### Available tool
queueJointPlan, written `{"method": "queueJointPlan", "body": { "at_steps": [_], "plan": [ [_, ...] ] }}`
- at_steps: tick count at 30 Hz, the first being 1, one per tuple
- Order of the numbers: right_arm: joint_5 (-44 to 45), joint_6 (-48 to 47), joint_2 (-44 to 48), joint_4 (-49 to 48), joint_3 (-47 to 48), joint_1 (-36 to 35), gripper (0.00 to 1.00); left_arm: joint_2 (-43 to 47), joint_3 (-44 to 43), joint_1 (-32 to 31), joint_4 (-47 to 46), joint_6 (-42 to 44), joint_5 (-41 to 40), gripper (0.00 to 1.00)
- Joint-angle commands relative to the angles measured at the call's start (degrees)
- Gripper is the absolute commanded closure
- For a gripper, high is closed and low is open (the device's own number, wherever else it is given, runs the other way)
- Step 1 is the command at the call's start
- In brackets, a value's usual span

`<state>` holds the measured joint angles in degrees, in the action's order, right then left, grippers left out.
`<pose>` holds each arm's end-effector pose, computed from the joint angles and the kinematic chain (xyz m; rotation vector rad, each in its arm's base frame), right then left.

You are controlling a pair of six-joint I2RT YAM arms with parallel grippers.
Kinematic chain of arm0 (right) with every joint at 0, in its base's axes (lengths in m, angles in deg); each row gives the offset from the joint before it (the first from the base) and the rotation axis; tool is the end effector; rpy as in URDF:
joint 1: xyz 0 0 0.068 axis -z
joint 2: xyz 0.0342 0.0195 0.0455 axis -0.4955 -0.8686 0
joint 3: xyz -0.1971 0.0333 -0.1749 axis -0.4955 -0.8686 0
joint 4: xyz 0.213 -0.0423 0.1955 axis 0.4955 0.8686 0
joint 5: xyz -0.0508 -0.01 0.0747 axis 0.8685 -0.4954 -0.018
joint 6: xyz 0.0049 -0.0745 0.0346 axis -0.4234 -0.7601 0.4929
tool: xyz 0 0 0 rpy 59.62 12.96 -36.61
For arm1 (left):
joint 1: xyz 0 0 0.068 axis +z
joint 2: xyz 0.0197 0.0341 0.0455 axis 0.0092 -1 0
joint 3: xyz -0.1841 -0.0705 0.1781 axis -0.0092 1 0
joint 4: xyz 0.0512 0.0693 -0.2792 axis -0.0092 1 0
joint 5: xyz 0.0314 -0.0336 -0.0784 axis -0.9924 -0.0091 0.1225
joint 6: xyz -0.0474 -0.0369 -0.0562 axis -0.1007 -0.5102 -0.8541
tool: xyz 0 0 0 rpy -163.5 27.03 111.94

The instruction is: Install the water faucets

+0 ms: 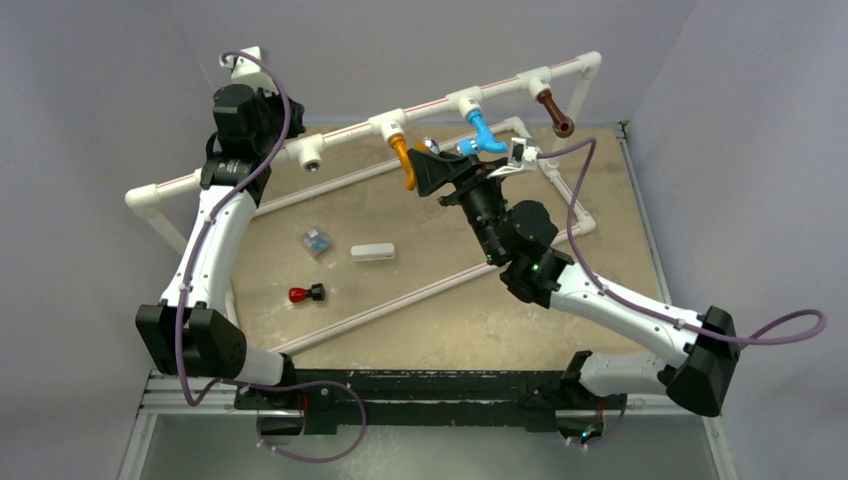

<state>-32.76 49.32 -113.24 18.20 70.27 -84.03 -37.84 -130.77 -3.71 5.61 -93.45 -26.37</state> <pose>0.2246 0.2560 0.4217 0.2711 1.1879 1.1239 0.4020 -0.0276 0.4089 -0.1859 1.7425 -0.3471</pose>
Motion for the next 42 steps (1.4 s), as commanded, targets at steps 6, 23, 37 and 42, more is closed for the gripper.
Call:
{"method": "queueJointPlan", "body": {
  "at_steps": [6, 23, 37, 42],
  "plan": [
    [-2.47, -43.03, 3.66, 7.96, 7.94, -0.21, 0.15, -3.01, 3.24, -0.14, 9.00, -0.57, 0.15, 1.00],
    [0.53, -115.78, 3.93, 17.32, 1.66, -9.50, 0.21, -2.77, 3.24, -0.07, 9.11, -0.49, 0.10, 1.00],
    [-5.47, -67.36, 4.03, 7.78, 10.09, -4.50, 0.34, -2.74, 3.24, -0.13, 9.15, -0.55, 0.24, 1.00],
    [-4.63, -43.70, 2.24, 8.11, 12.93, -1.82, 0.35, -2.73, 3.24, -0.12, 9.15, -0.57, 0.35, 1.00]
  ]
}}
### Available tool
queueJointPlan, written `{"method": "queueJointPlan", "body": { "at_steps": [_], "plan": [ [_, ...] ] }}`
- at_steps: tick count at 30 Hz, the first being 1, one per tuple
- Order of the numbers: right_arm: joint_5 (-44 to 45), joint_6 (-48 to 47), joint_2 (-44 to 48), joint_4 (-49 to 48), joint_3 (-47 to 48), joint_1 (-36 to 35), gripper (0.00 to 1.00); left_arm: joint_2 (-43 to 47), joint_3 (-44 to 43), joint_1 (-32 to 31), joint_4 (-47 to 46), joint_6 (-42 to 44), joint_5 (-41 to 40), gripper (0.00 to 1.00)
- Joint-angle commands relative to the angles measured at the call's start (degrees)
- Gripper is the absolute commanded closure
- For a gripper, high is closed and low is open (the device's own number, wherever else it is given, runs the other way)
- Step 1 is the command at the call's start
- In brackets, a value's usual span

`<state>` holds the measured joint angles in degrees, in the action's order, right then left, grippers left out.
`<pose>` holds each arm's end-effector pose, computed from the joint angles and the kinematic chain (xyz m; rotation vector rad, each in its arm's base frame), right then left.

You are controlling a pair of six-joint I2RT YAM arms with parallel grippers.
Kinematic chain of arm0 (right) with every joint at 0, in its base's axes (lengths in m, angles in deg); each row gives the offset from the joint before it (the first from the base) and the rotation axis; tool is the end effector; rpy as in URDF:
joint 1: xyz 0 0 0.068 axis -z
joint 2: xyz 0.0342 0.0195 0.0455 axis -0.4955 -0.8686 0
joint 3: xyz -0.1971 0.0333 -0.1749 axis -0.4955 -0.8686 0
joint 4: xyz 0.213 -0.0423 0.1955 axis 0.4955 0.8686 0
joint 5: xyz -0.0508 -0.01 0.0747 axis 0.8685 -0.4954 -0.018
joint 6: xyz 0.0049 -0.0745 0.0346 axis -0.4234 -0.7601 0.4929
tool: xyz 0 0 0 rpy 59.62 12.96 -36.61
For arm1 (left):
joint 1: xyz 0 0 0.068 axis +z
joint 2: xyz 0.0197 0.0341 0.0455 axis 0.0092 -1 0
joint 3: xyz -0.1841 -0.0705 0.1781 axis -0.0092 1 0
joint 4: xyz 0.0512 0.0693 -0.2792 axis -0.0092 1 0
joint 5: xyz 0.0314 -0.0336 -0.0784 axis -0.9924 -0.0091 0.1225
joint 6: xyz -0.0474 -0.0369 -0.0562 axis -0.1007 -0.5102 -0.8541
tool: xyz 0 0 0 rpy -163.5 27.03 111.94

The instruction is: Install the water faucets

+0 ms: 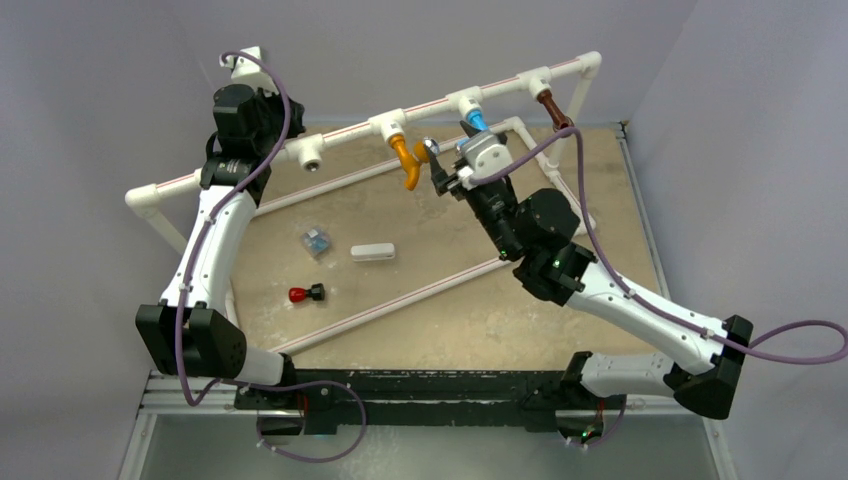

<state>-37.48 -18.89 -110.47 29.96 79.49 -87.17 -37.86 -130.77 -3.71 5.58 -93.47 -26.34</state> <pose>0.1969 0.2570 0.4778 -0.4993 1.0080 0.1698 0.4021 -0.0276 0.4089 -0.1858 1.7424 -0.3478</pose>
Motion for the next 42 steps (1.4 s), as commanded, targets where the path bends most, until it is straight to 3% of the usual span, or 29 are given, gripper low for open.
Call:
{"method": "queueJointPlan", "body": {
  "at_steps": [1, 6, 12, 25, 31, 42],
  "plan": [
    [1.09, 28.59, -1.19, -3.21, 4.50, 1.50, 0.35, -2.72, 3.24, -0.08, 9.14, -0.55, 0.28, 1.00],
    [2.10, 46.07, -3.03, -0.92, 7.05, 2.25, 0.29, -2.64, 3.20, -0.16, 9.11, -0.55, 0.38, 1.00],
    [2.84, 56.18, -4.76, 1.86, 6.58, 2.65, 0.30, -2.64, 3.24, -0.16, 9.12, -0.64, 0.56, 1.00],
    [11.44, 58.09, -5.08, 1.83, 2.36, 3.11, 0.32, -2.72, 3.25, -0.16, 9.13, -0.73, 0.76, 1.00],
    [9.44, 60.59, -6.71, 1.95, 1.83, 3.36, 0.32, -2.73, 3.24, -0.16, 9.17, -0.72, 0.73, 1.00],
    [5.60, 66.83, -9.23, 1.53, 2.20, 4.55, 0.48, -2.73, 3.24, -0.16, 9.16, -0.70, 0.82, 1.00]
  ]
}}
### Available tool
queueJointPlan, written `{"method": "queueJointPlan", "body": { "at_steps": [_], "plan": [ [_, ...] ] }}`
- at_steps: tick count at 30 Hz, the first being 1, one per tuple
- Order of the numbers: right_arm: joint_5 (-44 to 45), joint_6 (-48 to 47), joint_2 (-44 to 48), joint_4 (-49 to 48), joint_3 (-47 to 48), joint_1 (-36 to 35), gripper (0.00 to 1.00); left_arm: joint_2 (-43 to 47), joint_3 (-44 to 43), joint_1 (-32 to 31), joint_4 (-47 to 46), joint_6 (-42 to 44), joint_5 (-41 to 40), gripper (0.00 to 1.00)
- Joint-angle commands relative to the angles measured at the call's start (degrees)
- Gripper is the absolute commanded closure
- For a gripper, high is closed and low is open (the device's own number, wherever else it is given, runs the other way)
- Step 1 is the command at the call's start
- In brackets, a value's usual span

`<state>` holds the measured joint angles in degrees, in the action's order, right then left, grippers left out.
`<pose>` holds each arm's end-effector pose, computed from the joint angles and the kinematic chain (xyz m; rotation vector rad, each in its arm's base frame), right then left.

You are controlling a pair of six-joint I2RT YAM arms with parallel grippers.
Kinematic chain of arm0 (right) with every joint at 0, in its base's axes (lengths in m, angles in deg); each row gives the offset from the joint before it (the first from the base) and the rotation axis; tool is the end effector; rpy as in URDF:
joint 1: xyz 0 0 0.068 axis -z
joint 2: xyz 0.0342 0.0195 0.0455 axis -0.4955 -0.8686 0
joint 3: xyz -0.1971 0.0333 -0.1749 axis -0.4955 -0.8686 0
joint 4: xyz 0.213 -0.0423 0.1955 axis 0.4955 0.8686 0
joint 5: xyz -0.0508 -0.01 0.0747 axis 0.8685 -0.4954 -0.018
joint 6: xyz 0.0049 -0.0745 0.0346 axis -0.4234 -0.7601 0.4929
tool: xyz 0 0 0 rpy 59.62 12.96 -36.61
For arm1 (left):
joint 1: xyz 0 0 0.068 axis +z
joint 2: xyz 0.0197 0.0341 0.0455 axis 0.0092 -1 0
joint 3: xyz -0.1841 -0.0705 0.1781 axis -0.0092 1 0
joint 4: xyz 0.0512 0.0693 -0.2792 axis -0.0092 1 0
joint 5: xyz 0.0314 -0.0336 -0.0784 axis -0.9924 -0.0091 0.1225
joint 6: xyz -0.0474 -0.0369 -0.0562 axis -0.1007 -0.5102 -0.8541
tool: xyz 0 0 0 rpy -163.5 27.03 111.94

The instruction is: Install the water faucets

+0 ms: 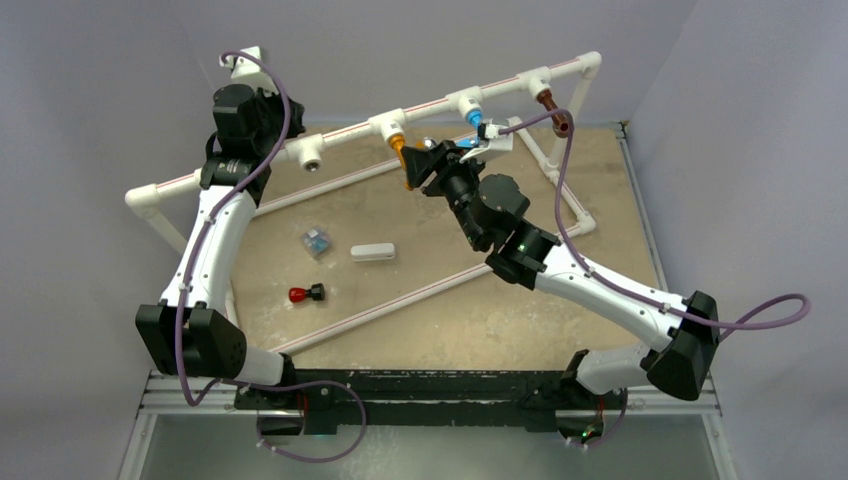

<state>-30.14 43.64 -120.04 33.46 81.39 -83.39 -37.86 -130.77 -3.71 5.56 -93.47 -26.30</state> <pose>0.2514 0.2813 0.4269 0.1951 1.3596 0.8981 0.4021 -0.0277 0.4089 -0.1853 1.7422 -0.3485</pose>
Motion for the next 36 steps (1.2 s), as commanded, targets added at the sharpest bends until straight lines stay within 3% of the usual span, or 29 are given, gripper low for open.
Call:
{"method": "queueJointPlan", "body": {
  "at_steps": [1, 8, 22, 25, 29, 36],
  "plan": [
    [-2.41, 5.07, 0.22, -1.93, 0.21, 1.08, 0.49, -2.71, 3.24, -0.16, 9.23, -0.72, 0.78, 1.00],
    [-8.28, 12.12, -0.42, -1.77, -1.17, 3.60, 0.55, -2.66, 3.24, -0.16, 9.21, -0.64, 0.82, 1.00],
    [-10.21, 14.76, -1.09, -1.30, -2.94, 3.68, 0.51, -2.73, 3.24, -0.16, 9.13, -0.73, 1.02, 1.00],
    [-9.54, 15.23, -0.36, -1.62, -3.55, 3.73, 0.61, -2.72, 3.24, -0.16, 9.21, -0.82, 1.05, 1.00],
    [-9.17, 17.94, 0.43, -3.13, -4.81, 3.71, 1.00, -2.72, 3.24, -0.16, 9.19, -0.81, 1.05, 1.00],
    [-10.80, 30.73, 1.92, -10.55, -9.79, 3.68, 1.00, -2.73, 3.24, -0.16, 9.21, -0.81, 1.01, 1.00]
  ]
}}
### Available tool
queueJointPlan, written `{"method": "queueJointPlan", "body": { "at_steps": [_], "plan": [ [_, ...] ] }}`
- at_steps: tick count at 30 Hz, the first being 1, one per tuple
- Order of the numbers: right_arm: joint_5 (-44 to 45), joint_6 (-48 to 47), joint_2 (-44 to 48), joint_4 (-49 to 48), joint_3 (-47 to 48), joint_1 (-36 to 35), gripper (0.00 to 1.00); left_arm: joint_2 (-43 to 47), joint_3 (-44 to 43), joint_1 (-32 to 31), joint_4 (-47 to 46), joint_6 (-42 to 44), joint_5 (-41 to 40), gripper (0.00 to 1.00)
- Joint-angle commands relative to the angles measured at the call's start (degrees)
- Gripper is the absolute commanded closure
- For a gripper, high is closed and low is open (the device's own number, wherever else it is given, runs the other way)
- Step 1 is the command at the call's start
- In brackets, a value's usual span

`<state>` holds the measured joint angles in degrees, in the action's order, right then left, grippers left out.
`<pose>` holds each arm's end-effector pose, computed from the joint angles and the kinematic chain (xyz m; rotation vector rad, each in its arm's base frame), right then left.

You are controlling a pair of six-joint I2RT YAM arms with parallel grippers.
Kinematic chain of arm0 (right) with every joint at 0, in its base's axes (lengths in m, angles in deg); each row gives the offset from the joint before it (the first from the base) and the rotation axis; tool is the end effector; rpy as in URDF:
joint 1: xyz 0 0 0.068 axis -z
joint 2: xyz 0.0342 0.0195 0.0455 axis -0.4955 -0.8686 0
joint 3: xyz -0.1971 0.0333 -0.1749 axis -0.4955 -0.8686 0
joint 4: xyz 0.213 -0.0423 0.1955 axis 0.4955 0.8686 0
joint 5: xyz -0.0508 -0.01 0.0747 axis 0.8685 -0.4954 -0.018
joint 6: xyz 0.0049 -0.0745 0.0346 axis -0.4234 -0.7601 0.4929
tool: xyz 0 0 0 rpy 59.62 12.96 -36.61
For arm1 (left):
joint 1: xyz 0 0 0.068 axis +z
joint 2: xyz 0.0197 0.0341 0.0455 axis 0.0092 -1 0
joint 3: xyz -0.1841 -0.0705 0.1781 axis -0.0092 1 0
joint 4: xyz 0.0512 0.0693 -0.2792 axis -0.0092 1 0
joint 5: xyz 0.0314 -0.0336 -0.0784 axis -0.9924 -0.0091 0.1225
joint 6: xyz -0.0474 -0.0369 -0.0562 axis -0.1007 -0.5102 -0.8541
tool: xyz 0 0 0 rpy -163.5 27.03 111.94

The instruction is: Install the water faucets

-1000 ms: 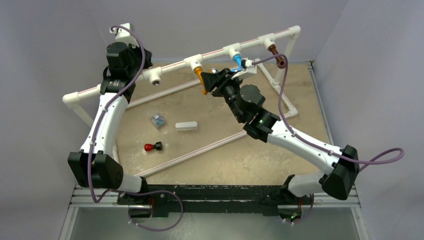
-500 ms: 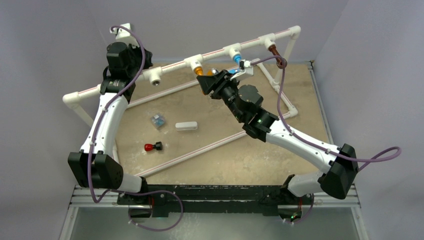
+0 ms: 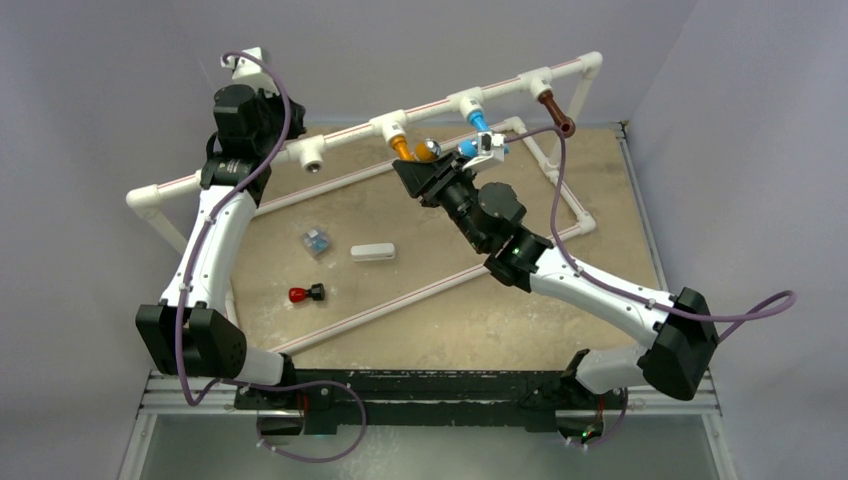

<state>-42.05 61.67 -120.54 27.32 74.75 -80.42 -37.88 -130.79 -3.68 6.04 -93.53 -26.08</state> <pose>0.2612 0.2838 0.3915 0.2637 1.3940 1.2457 0.4019 -0.0278 0.4078 -0.1852 1.7508 -0.3515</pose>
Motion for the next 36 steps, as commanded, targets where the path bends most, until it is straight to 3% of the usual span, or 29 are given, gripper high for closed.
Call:
{"method": "queueJointPlan", "body": {
  "at_steps": [1, 7, 13, 24, 31, 32, 36],
  "plan": [
    [0.49, 15.27, 2.63, -6.17, -4.40, 0.71, 1.00, -2.71, 3.26, -0.18, 8.73, -0.75, 0.79, 1.00],
    [-2.99, 29.95, 1.35, -16.46, -8.75, 0.80, 1.00, -2.51, 3.26, -0.18, 8.73, -0.75, 0.76, 1.00],
    [-5.85, 37.80, -1.64, -22.94, -8.24, 0.83, 1.00, -2.36, 3.26, -0.18, 8.68, -0.75, 0.91, 1.00],
    [-5.50, 33.94, -1.18, -22.09, -6.99, 0.80, 1.00, -2.31, 3.26, -0.18, 8.67, -0.75, 0.83, 1.00],
    [-5.56, 24.34, 1.12, -20.84, -8.08, 0.84, 0.59, -2.43, 3.35, -0.18, 8.69, -0.75, 0.70, 1.00],
    [-5.58, 23.06, 1.49, -20.16, -8.13, 0.82, 0.50, -2.44, 3.28, -0.18, 8.69, -0.75, 0.68, 1.00],
    [-6.54, 16.78, 2.44, -17.03, -7.32, 0.87, 0.34, -2.54, 3.26, -0.18, 8.73, -0.75, 0.49, 1.00]
  ]
}}
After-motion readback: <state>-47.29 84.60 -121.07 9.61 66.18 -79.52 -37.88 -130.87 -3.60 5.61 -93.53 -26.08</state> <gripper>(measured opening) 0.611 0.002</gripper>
